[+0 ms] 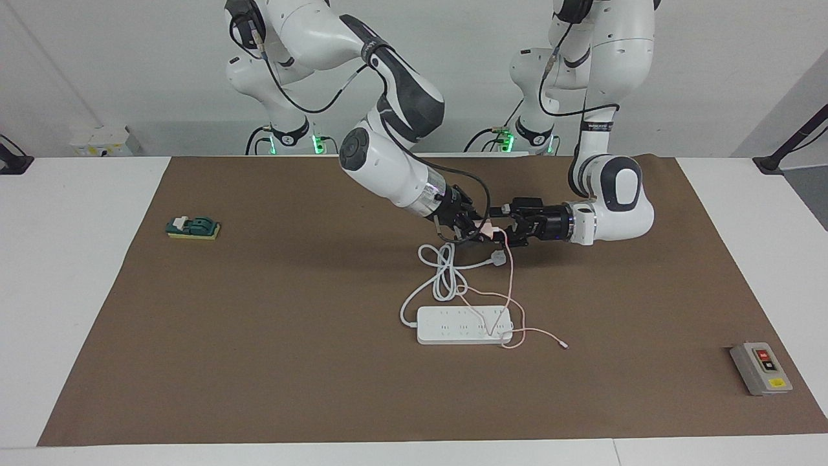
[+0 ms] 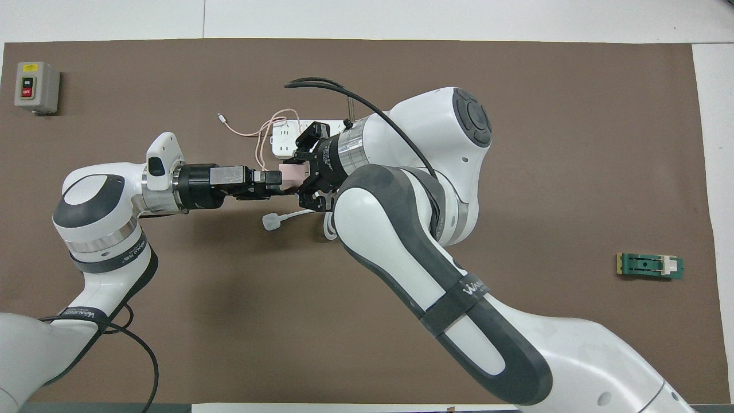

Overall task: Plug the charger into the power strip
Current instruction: 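Close the left gripper on the charger beside the right gripper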

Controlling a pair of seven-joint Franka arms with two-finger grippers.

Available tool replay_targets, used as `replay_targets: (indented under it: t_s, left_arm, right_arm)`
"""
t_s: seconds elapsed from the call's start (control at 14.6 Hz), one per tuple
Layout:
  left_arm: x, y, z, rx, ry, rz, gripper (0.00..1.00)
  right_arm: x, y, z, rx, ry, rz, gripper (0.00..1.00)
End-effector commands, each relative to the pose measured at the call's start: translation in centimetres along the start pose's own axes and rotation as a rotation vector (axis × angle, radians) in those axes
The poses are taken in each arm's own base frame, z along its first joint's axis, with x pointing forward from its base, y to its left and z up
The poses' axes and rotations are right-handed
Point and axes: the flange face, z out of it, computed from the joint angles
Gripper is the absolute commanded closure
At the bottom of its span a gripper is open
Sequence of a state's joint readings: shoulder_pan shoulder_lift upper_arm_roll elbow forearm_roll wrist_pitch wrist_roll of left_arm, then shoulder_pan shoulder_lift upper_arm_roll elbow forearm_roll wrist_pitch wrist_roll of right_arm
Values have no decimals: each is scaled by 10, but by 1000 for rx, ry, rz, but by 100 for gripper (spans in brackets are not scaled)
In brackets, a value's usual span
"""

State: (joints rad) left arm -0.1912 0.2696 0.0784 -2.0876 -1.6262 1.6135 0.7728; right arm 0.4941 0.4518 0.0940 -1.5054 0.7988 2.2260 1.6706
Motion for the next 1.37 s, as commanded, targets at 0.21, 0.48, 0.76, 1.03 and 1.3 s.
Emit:
replay_targets:
  t_s: [0.21, 0.48, 0.76, 1.03, 1.3]
  left_arm:
    - [-7, 0, 9, 9, 31, 6, 0]
    - [-7, 1, 9, -1, 25, 3, 16]
    - [-7, 3, 8, -5, 21, 3, 56]
    - [-8, 4, 2, -11, 7, -6, 72]
    - [-8, 6, -2, -11, -12, -15, 98]
  right_arm:
    - [-2, -6, -1, 6, -20, 30, 100]
    - [-2, -6, -1, 6, -20, 30, 100]
    - [-2, -6, -1, 6, -20, 30, 100]
    - [-2, -6, -2, 8, -21, 30, 100]
    - [-2, -6, -2, 8, -21, 31, 100]
